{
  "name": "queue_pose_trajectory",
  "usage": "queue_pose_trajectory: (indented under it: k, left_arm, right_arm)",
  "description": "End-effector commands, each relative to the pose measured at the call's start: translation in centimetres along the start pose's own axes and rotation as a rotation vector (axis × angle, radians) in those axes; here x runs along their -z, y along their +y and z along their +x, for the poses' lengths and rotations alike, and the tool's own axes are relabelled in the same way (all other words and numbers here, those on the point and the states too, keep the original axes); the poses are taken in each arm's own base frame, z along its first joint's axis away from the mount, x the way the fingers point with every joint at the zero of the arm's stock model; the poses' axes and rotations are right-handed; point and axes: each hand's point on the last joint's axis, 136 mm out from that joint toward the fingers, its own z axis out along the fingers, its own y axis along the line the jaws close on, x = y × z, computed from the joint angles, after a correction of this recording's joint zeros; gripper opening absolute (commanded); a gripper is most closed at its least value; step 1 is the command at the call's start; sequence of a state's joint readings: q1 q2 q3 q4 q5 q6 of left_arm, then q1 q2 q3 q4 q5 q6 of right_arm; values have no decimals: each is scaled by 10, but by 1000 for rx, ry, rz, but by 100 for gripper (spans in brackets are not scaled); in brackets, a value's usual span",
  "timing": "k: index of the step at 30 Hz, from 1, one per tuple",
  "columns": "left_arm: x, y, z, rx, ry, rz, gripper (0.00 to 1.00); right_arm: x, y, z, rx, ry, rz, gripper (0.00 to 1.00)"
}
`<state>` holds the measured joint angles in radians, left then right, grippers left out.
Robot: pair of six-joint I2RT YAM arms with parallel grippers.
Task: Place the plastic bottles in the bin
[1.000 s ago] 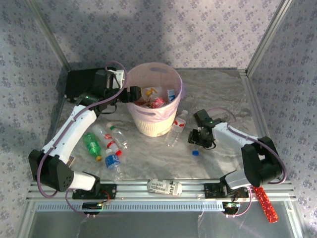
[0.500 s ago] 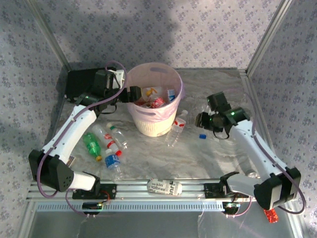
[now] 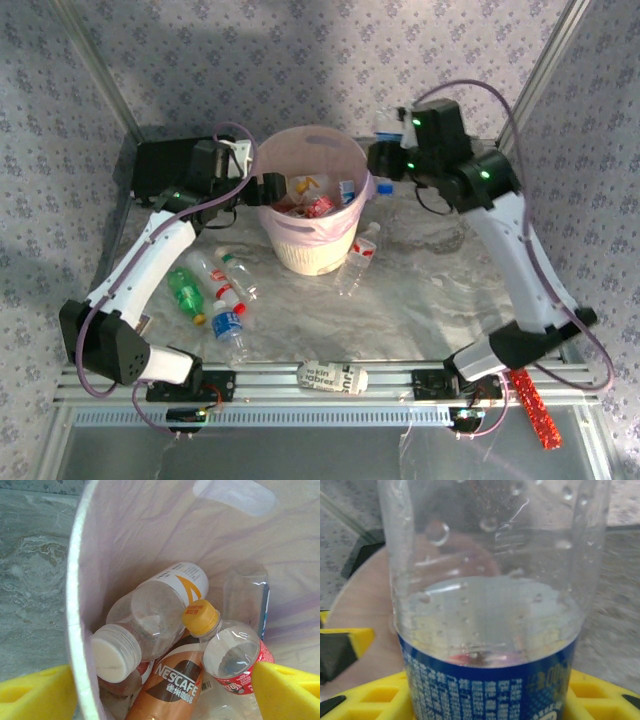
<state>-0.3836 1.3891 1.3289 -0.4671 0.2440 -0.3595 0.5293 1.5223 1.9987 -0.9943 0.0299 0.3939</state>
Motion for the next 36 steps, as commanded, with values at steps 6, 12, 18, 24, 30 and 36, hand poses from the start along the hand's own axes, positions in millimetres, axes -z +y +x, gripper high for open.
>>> queue_pose_trajectory:
  k: [6, 12, 18, 24, 30, 36]
  left_arm:
    - [-10, -7, 4, -11, 30, 41, 88]
    - [-10, -9, 3, -18, 37, 46, 88]
    - [-7, -8, 2, -19, 29, 42, 88]
    - [-7, -8, 3, -20, 32, 39, 88]
    - [-7, -8, 3, -18, 31, 39, 88]
    - [-7, -7, 3, -17, 31, 39, 88]
  right_arm:
    - [-87, 68, 15, 94, 112, -98, 54]
    - [-138, 66, 44, 70, 195, -72, 54]
    - [-167, 67, 71, 73, 275, -62, 59]
    - [-157, 69, 63, 96, 251, -49, 84]
    - [-110, 65, 31, 135, 160, -31, 94]
    - [-52, 43, 15, 120, 79, -5, 99]
